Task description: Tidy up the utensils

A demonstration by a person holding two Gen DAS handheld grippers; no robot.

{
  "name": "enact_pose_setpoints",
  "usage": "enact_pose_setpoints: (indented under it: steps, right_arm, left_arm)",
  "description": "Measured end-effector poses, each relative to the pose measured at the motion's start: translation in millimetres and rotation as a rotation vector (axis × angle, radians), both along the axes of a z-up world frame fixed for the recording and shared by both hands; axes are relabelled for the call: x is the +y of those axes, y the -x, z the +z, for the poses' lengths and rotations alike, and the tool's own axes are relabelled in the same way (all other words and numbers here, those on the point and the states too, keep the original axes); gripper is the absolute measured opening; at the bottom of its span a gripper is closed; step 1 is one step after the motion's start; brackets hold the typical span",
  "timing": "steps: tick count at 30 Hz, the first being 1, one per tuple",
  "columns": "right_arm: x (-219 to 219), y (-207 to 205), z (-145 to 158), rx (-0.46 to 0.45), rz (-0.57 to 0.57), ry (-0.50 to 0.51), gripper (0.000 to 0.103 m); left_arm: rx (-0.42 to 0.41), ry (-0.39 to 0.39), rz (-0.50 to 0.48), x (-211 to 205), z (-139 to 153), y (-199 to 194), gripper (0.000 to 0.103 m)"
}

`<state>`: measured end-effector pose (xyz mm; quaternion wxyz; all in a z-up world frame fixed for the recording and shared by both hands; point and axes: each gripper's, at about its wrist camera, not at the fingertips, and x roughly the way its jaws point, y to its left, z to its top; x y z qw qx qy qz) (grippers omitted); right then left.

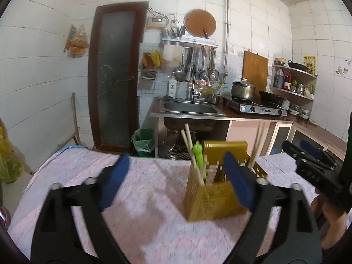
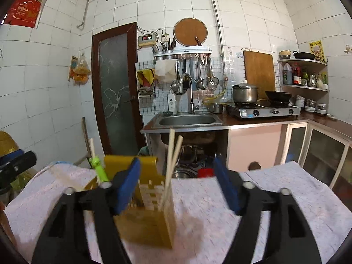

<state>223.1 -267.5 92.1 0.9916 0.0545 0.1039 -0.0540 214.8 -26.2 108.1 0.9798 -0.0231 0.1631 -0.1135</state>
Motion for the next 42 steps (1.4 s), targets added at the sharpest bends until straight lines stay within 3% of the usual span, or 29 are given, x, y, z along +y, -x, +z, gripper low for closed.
enact_pose_setpoints:
  steps: [1,8,14,17,23,32,42]
  right_arm:
    - [-1,14,0,0.005,0.002,0.0,0.081]
    - [10,92,-19,0.05,-0.008,0.029,0.098]
    - [33,146,-42,0.056,-0.028,0.049,0.098]
    - [42,165,-56,0.047,-0.013,0.033,0.098]
    - [48,176,-77,0.025,-0.04,0.054,0.098]
    - [51,186,-84,-0.049,-0.043,0.056,0.098]
    - [53,188,-95,-0.032,-0.031,0.071,0.098]
  left_arm:
    - [-0.005,0.007,0.007,4,-1,11,0.098]
    - [0.014,0.007,0.0,23,-23,84,0.098]
    - [0.046,0.008,-0.02,27,-48,121,0.098]
    - [0.022,-0.02,-0.028,22,-63,135,0.098]
    - [-0.006,-0.065,-0.035,13,-89,138,0.098]
    - [-0.041,-0.054,-0.014,16,-95,136,0.098]
    - [-0.078,-0.081,-0.018,12,-98,146,0.098]
